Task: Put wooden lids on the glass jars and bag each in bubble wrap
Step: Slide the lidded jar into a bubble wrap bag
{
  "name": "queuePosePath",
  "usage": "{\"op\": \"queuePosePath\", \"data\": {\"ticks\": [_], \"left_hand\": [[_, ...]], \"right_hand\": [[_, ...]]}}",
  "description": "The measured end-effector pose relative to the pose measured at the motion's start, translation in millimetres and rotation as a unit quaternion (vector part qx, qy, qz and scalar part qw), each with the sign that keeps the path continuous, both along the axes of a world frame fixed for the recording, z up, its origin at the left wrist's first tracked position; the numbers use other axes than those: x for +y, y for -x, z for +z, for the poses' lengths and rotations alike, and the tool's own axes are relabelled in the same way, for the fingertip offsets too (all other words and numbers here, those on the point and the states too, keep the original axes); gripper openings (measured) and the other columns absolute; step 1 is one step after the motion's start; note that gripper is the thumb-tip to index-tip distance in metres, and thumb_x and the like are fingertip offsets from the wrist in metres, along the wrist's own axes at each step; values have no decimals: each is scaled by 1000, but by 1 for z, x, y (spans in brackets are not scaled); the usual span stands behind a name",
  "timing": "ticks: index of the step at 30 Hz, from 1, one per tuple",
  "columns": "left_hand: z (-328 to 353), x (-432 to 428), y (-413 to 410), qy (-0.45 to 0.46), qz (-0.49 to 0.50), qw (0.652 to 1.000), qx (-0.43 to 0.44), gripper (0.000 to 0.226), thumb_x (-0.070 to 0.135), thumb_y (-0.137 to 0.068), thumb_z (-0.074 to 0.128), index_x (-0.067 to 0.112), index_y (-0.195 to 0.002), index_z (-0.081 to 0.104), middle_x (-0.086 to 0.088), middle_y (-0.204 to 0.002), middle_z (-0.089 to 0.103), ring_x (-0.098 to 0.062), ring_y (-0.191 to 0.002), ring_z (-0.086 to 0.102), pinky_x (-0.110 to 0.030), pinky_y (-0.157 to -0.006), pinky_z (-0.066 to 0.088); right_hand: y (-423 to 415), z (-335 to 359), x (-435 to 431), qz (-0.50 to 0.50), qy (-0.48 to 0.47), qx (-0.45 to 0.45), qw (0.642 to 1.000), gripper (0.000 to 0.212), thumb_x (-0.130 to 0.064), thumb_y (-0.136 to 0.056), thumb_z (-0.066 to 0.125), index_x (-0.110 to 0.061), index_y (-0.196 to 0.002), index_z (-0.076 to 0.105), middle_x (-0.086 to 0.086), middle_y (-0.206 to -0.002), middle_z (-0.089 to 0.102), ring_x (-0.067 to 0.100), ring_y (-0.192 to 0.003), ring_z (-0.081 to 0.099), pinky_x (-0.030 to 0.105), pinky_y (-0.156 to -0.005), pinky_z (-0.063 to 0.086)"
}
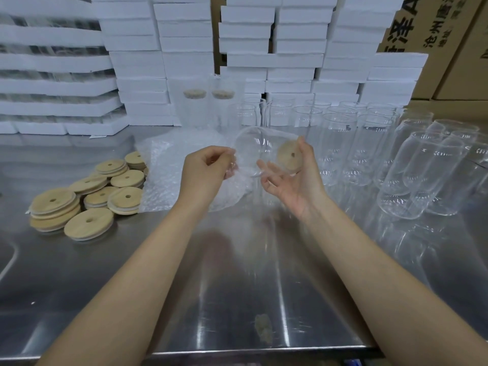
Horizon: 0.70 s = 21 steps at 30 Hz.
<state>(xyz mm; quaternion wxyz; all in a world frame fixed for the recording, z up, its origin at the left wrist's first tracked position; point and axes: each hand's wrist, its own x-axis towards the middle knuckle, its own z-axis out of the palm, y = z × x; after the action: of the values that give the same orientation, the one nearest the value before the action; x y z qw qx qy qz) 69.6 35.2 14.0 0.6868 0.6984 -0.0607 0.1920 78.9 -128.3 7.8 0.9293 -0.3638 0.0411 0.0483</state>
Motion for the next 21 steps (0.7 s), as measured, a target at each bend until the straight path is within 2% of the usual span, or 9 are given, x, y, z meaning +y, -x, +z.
{"op": "queuePosePath", "data": {"ticks": [2,4,7,9,11,14,17,19,21], "left_hand": [[-2,0,0,-1,-11,1000,18,18,0,-88,59,12,-81,70,9,-68,69,-3,-67,65,-17,-67,55],[-6,-2,0,-3,-13,999,39,15,-2,-87,59,12,-85,65,-3,-80,71,-11,-71,65,-22,-72,57],[-11,-4,0,-15,22,998,51,22,-6,-87,53,16,-87,47,-7,-87,69,-14,-73,64,-28,-75,55],[-13,-5,-1,-55,36,997,33,23,-9,-86,48,14,-81,51,-5,-85,67,-15,-74,63,-29,-77,54],[-16,-6,-2,-132,47,990,10,26,-9,-85,47,12,-79,61,-3,-85,65,-13,-76,62,-23,-79,51],[-20,-10,-1,-215,55,975,-29,20,2,-83,64,13,-98,71,-3,-96,61,-9,-80,57,-11,-81,44],[-23,-16,0,-249,39,967,-39,39,12,-75,80,13,-112,69,-3,-97,50,-6,-78,52,-5,-77,41],[-22,-20,3,-254,35,965,-59,38,11,-71,82,17,-106,70,-2,-95,45,-1,-76,49,-2,-73,38],[-20,-21,5,-244,30,966,-79,33,10,-68,83,32,-81,62,0,-92,46,0,-75,50,-2,-67,39]], "right_hand": [[0,0,0,13,-8,3,1000,76,-53,-84,65,-16,-143,35,17,-133,50,31,-97,72,35,-70,55],[2,0,2,36,-17,3,999,75,-58,-85,60,-11,-140,41,16,-134,53,30,-100,71,40,-77,57],[5,1,6,40,-36,-20,998,66,-59,-87,53,-19,-140,47,14,-131,54,28,-93,73,53,-87,54],[7,2,7,29,-35,-35,998,64,-59,-89,50,-25,-143,44,14,-131,53,27,-87,74,57,-86,52],[8,4,6,18,-31,-43,998,65,-59,-90,48,-26,-145,40,17,-137,49,26,-84,74,57,-82,53],[9,3,6,22,-14,-47,999,70,-61,-89,46,-26,-149,36,19,-141,47,25,-84,74,53,-78,57],[7,0,6,41,4,-51,998,74,-63,-88,45,-23,-149,36,18,-133,50,25,-80,73,45,-67,59],[6,-3,7,50,22,-57,997,71,-62,-89,44,-15,-142,46,16,-120,54,23,-80,72,42,-67,59],[2,-7,7,48,25,-63,996,59,-58,-90,47,-8,-120,58,16,-108,63,24,-84,69,44,-86,58]]}}
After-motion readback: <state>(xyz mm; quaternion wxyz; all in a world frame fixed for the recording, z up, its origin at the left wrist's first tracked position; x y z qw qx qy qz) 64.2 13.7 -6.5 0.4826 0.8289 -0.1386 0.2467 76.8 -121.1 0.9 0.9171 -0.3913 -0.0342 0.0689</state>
